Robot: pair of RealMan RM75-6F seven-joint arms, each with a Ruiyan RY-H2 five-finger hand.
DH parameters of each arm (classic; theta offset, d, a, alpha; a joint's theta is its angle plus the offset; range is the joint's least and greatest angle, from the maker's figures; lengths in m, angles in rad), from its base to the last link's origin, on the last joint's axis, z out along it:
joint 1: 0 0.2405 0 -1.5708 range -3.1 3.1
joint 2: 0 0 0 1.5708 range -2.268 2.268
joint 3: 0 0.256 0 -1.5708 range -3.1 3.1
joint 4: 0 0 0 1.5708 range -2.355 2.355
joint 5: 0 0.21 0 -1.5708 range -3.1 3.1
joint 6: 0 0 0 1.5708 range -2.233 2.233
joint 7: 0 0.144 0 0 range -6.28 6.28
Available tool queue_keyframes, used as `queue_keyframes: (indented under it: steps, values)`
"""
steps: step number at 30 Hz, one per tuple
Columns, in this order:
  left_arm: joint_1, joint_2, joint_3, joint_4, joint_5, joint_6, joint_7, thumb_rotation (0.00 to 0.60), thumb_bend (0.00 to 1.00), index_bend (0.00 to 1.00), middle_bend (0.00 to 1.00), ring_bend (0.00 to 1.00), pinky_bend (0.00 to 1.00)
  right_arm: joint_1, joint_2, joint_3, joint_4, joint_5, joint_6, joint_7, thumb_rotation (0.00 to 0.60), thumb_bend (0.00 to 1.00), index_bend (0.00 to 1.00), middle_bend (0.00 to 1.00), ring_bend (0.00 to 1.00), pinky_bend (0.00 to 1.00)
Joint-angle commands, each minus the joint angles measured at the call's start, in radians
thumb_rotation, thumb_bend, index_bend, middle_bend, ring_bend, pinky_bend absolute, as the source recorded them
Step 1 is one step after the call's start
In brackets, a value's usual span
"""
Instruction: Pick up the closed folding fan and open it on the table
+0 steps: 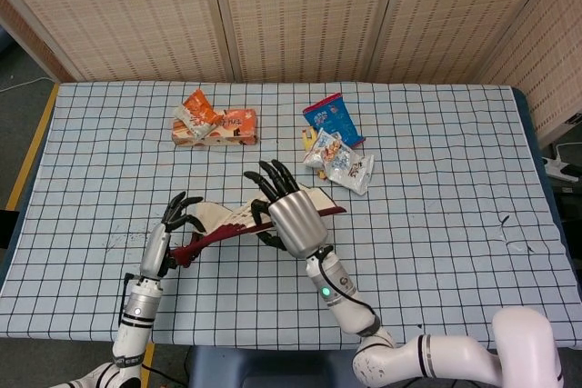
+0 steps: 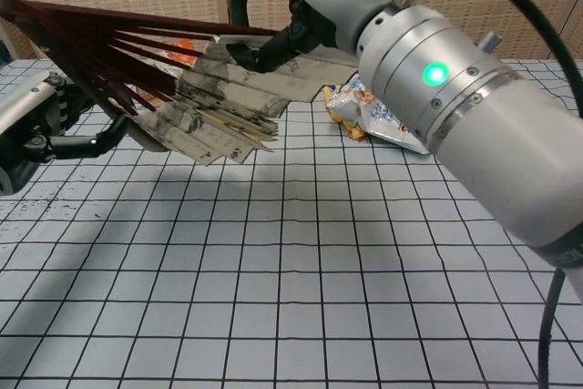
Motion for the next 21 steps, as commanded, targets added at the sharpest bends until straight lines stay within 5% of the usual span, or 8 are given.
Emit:
queue_keyframes:
  steps: [1,9,14,21]
  values:
    - [0.017,0.005,-0.029,-0.003,-0.040,0.014,-0.008,0.600,0.63,0.81,0.17,0.00,0.05,-0.012,0.035,-0.015,0.007,-0.063,0.037,-0.013,0.600,0.71,0.78,0.14,0.00,0.00]
    - [0.047,0.020,-0.054,0.020,-0.057,0.058,-0.029,0.600,0.64,0.78,0.18,0.00,0.05,-0.036,0.076,-0.063,0.041,-0.149,0.089,-0.010,0.600,0.71,0.78,0.14,0.00,0.00]
    - [0.056,0.041,-0.058,0.019,-0.065,0.052,-0.055,0.600,0.59,0.63,0.16,0.00,0.05,-0.064,0.079,-0.093,0.063,-0.196,0.143,-0.008,0.600,0.71,0.78,0.14,0.00,0.00]
    - [0.064,0.037,-0.030,0.066,-0.029,0.073,-0.040,0.600,0.58,0.54,0.14,0.00,0.05,-0.085,0.093,-0.138,0.084,-0.235,0.151,-0.004,0.600,0.71,0.78,0.14,0.00,0.00]
